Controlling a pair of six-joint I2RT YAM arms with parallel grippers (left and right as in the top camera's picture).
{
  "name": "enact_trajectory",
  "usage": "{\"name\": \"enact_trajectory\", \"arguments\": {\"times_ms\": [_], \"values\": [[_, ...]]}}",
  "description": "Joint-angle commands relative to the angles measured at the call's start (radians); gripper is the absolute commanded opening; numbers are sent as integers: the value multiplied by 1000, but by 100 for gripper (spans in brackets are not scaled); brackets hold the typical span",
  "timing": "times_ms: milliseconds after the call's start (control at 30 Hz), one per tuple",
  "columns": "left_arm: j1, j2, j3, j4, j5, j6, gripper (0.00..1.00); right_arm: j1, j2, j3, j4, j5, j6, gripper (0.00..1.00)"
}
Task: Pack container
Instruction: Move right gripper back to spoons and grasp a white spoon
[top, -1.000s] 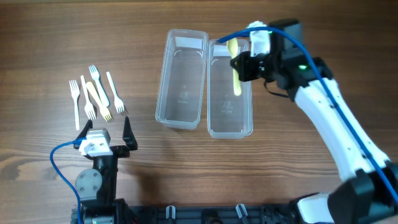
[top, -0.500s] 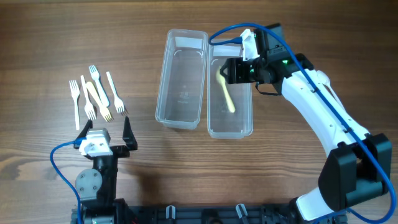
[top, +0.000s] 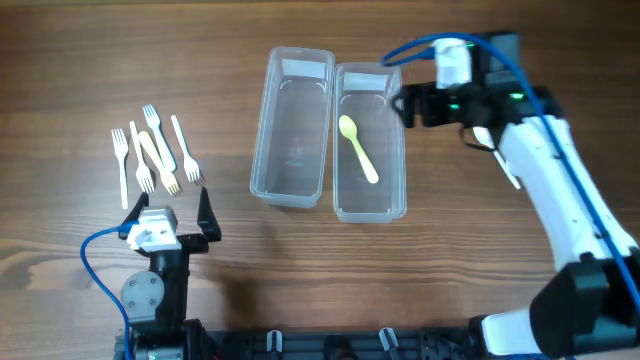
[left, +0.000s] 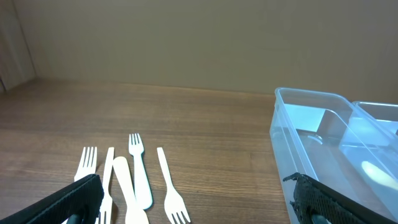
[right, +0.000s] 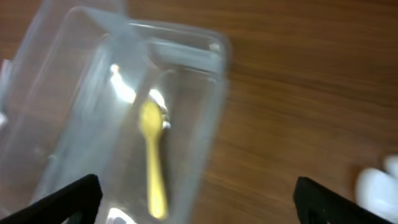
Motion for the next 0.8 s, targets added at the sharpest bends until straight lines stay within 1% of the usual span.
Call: {"name": "enact_trajectory", "arguments": {"times_ms": [0,33,100,233,333,500,633,700,767], "values": [[-6,-6,-9,3,15,19,100,-122,-25,0,-76,99,-138,84],[-6,-6,-9,3,15,19,100,-150,-20,0,-95,144,-144,79],[-6,-6,-9,3,15,19,100,-200,-12,0,-117,222,-158,74],[-6,-6,-9,3,15,19,100,-258,4,0,-125,257,-243,71],[-6,-6,-9,3,15,19,100,-283,19,0,-106,257,-291,66],[-6,-6,-9,3,15,19,100,-299,69,0,-89,264,-292,63],[-6,-6,-9,3,15,19,100,-309,156,0,-89,268,-291,60],[-6,-6,-9,3,15,19,100,-309,201,0,-92,268,-291,57],[-6,-6,-9,3,15,19,100,-309,242,0,-92,268,-290,52]]}}
